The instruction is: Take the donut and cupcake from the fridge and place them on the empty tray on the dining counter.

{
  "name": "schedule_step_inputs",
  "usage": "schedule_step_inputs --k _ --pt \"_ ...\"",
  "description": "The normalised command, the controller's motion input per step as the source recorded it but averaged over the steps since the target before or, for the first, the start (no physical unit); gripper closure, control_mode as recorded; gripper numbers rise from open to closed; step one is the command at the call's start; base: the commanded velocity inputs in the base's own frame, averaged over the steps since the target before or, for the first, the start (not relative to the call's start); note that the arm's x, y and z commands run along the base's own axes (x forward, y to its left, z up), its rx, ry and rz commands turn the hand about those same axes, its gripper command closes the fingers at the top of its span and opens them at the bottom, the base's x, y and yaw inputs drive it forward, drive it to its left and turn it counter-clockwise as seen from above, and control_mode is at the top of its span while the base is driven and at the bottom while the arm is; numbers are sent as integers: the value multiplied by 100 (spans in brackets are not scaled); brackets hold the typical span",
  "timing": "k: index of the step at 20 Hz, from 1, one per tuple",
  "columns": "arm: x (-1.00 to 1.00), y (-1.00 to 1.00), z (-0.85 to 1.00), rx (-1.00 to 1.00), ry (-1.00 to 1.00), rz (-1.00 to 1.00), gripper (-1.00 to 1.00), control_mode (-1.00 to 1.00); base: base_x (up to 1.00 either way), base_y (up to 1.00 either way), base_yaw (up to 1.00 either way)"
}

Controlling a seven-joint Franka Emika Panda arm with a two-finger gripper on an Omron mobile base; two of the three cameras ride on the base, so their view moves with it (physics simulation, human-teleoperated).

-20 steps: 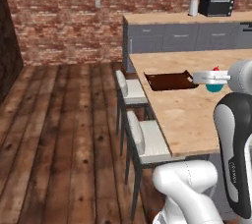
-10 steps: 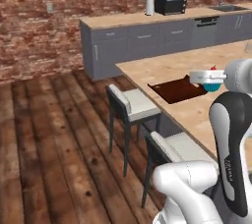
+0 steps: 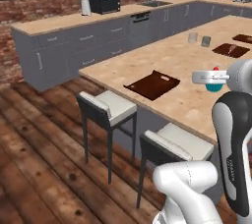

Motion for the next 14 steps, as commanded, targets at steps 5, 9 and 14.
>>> schedule_step_inputs --k 5,9,14 --pt "0 0 0 0 0 0 100 100 3 100 -31" --pt "0 0 0 0 0 0 100 100 100 100 -40" --pt "0 0 0 0 0 0 100 100 100 100 -43"
